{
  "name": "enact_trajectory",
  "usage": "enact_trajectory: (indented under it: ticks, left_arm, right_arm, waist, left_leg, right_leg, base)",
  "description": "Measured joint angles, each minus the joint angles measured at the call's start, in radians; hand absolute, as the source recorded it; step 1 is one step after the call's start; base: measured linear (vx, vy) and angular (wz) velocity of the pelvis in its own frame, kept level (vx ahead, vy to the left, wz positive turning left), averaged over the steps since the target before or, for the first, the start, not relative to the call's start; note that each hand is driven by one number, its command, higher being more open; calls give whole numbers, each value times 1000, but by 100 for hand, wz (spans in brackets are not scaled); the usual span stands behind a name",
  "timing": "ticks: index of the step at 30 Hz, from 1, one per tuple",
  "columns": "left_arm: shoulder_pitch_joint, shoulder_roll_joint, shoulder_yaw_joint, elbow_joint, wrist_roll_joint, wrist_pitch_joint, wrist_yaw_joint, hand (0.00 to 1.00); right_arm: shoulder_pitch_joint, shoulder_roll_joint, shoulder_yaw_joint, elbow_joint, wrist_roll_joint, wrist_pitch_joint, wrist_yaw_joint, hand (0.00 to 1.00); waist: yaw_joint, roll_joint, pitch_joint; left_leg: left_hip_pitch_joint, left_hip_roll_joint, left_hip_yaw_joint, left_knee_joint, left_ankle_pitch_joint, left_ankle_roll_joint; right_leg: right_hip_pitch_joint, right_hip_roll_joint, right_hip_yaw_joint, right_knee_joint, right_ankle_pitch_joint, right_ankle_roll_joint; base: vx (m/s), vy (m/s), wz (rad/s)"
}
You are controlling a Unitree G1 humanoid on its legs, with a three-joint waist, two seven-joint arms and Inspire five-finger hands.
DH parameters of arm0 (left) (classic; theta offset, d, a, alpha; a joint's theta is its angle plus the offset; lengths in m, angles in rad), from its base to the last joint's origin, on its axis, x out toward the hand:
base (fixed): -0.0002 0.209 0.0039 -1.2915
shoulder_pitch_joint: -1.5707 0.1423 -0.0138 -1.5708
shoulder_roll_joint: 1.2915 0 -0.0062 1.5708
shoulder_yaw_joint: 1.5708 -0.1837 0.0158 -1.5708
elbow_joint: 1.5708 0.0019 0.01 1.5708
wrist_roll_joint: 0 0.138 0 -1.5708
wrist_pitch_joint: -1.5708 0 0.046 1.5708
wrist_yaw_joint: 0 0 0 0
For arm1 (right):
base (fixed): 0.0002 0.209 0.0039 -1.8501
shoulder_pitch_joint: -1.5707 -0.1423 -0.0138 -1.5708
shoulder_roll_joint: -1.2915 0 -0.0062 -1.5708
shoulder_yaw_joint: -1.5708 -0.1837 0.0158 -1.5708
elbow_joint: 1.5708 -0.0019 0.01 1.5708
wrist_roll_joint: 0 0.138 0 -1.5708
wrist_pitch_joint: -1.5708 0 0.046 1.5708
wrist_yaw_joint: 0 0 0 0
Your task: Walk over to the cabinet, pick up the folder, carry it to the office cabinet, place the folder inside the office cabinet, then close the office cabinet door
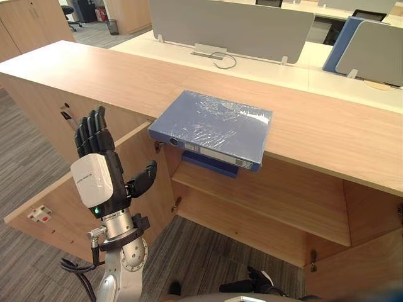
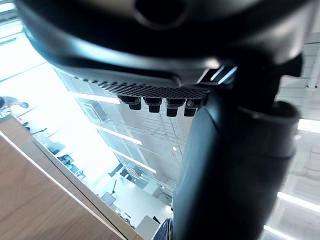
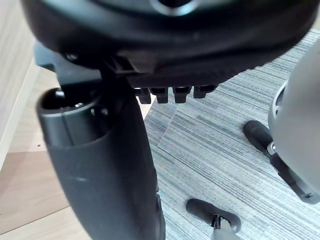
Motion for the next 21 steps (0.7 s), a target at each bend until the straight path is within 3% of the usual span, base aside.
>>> enact_trajectory:
  ticks: [16,21]
  left_arm:
    - [-11,137,9,0,41,-34,-50,100]
    - [-64,160,-17,5,60,-39,-54,100]
  right_arm:
    - [-15,-48,-1,24,-6,0,14,100]
    - [-15,-47,0,21,-10,-4,8,100]
  waist:
    - [-25,21,3]
    - [-28,29,1]
  left_leg:
    - [7,5,9,0,3,0]
    - [19,10,26,0,3,0]
  right_leg:
    - [-12,-4,14,26,-11,-4]
    - [-14,-1,38,26,-11,-4]
  base:
    - [-9,-3,-2]
    - [-15,-7,-12]
